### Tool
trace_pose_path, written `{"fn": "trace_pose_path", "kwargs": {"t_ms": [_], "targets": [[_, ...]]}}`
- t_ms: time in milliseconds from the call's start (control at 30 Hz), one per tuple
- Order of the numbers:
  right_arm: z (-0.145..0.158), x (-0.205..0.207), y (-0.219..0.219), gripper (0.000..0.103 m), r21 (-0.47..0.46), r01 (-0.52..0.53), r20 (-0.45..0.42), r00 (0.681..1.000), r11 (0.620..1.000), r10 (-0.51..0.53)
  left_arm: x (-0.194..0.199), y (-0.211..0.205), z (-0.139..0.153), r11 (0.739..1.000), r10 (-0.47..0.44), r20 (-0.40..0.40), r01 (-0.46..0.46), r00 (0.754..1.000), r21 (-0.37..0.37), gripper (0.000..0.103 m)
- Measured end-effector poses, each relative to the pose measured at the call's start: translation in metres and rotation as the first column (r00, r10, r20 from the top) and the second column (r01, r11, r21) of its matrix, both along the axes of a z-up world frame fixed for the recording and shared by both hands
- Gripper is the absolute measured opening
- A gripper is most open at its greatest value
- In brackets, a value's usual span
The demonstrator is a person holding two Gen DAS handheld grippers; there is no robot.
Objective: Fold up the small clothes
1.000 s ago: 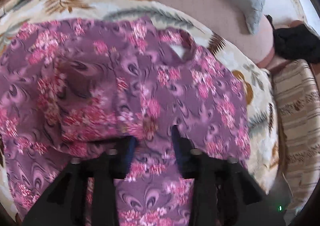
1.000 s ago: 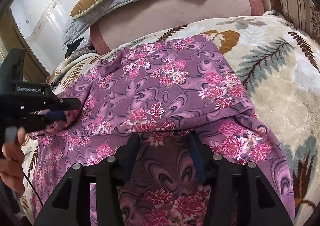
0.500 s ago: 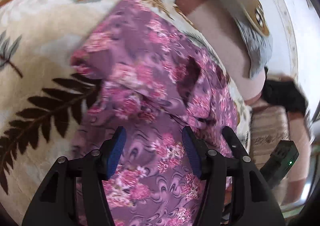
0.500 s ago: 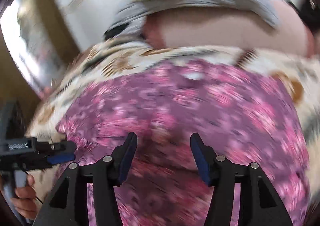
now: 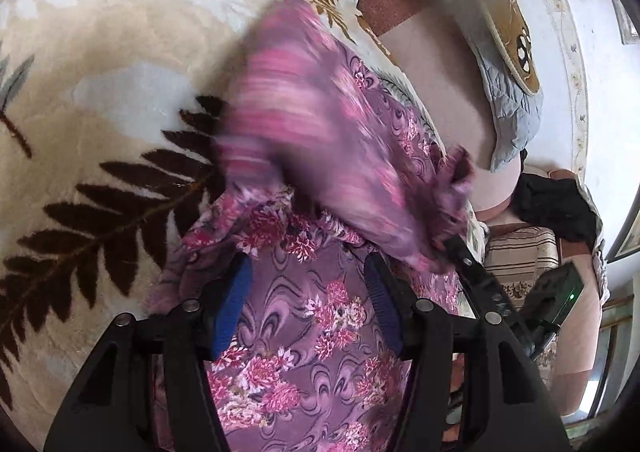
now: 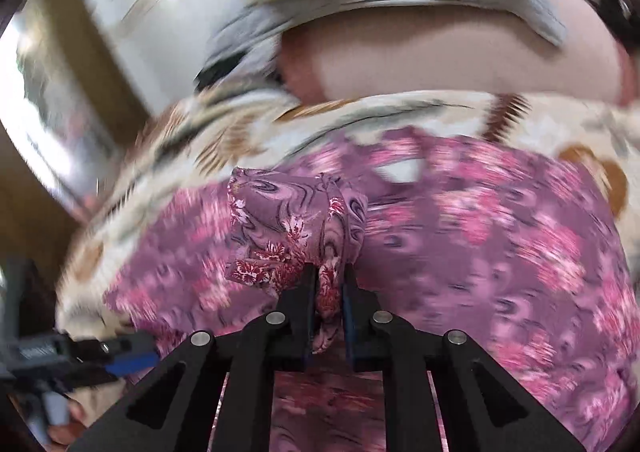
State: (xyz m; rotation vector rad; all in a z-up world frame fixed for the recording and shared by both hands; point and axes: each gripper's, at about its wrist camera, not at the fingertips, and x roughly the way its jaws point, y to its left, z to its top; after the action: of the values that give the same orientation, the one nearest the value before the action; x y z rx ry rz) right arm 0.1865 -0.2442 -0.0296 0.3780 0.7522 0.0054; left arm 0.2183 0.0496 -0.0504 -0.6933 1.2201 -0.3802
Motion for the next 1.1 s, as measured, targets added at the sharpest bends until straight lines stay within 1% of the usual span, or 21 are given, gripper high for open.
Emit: {"fn": "trace_pose_path", "kwargs": {"t_ms": [100,167,233,267,367,400,433,467,500,567,633,667,700,767,800,833,867,933,1000,1033,1100], "targets": [[-0.008,-0.014,-0.047,0.011,0.129,0.1,-0.022,0.995,0.987,-0.097,0.001,-0.003,-0.001,1.0,0.006,-0.008,-0.006,1.0,0.011,0.057],[-0.019,-0.029,-0.082,0.012,0.201,0.2,-0.056,0.98,0.959,-0.193,0.002,-0.003,-0.001,1.0,0.004,-0.008,-0.004,1.0,0.019,0.057],[-0.03,-0.05,-0.114,0.017,0.266,0.297,-0.08,0.955,0.917,-0.287,0.002,-0.005,-0.001,1.0,0.0,-0.01,0.0,1.0,0.029,0.057],[-0.034,-0.061,-0.128,0.017,0.295,0.353,-0.092,0.935,0.888,-0.342,0.002,-0.005,0.0,1.0,-0.001,-0.01,0.001,1.0,0.031,0.057],[-0.037,-0.082,-0.148,0.018,0.371,0.408,-0.082,0.909,0.834,-0.408,0.004,-0.007,0.0,0.999,0.002,-0.011,-0.001,1.0,0.039,0.057],[-0.035,-0.086,-0.15,0.024,0.389,0.408,-0.07,0.907,0.826,-0.415,0.004,-0.008,0.0,0.999,0.002,-0.01,-0.001,1.0,0.043,0.057],[-0.033,-0.086,-0.15,0.036,0.398,0.391,-0.057,0.913,0.83,-0.403,0.003,-0.007,0.0,0.999,0.001,-0.011,-0.001,1.0,0.047,0.057],[-0.031,-0.082,-0.147,0.044,0.389,0.376,-0.052,0.92,0.841,-0.387,0.003,-0.008,0.0,0.999,0.002,-0.011,-0.002,1.0,0.051,0.057],[-0.029,-0.077,-0.143,0.056,0.367,0.368,-0.049,0.925,0.854,-0.377,0.003,-0.008,0.0,0.998,0.004,-0.013,-0.003,1.0,0.055,0.057],[-0.029,-0.067,-0.14,0.057,0.34,0.374,-0.057,0.924,0.863,-0.378,0.003,-0.008,0.001,0.998,0.008,-0.018,-0.007,1.0,0.059,0.057],[-0.036,-0.053,-0.141,0.057,0.381,0.374,-0.102,0.926,0.846,-0.363,0.004,-0.008,0.001,0.998,0.01,-0.028,-0.009,1.0,0.062,0.057],[-0.036,-0.053,-0.145,0.057,0.414,0.386,-0.119,0.921,0.824,-0.372,0.004,-0.008,0.001,0.998,0.01,-0.029,-0.008,1.0,0.06,0.057],[-0.036,-0.058,-0.148,0.057,0.461,0.405,-0.112,0.909,0.79,-0.401,0.004,-0.007,0.002,0.998,0.01,-0.028,-0.009,1.0,0.059,0.057],[-0.033,-0.08,-0.157,0.057,0.556,0.445,-0.076,0.868,0.702,-0.491,0.004,-0.006,0.002,0.998,0.012,-0.027,-0.01,1.0,0.057,0.057],[-0.034,-0.092,-0.16,0.057,0.581,0.458,-0.066,0.85,0.673,-0.523,0.004,-0.005,0.0,0.999,0.011,-0.029,-0.01,1.0,0.053,0.057],[-0.034,-0.099,-0.161,0.057,0.592,0.466,-0.057,0.838,0.657,-0.543,0.004,-0.005,0.0,0.999,0.013,-0.031,-0.012,0.999,0.051,0.057],[-0.033,-0.105,-0.163,0.057,0.593,0.472,-0.054,0.832,0.652,-0.553,0.004,-0.006,0.0,0.999,0.016,-0.032,-0.014,0.999,0.049,0.057],[-0.033,-0.105,-0.162,0.06,0.568,0.468,-0.049,0.841,0.677,-0.539,0.003,-0.008,0.002,0.999,0.019,-0.03,-0.018,0.999,0.032,0.057],[-0.034,-0.095,-0.159,0.06,0.528,0.455,-0.063,0.863,0.717,-0.501,0.004,-0.011,0.002,1.0,0.024,-0.034,-0.024,0.999,-0.001,0.057],[-0.035,-0.088,-0.157,0.06,0.516,0.449,-0.072,0.871,0.729,-0.485,0.005,-0.014,0.002,0.999,0.029,-0.039,-0.03,0.999,-0.024,0.057],[-0.04,-0.072,-0.155,0.059,0.501,0.43,-0.099,0.89,0.751,-0.445,0.01,-0.017,0.003,0.999,0.036,-0.042,-0.037,0.998,-0.029,0.057]]}}
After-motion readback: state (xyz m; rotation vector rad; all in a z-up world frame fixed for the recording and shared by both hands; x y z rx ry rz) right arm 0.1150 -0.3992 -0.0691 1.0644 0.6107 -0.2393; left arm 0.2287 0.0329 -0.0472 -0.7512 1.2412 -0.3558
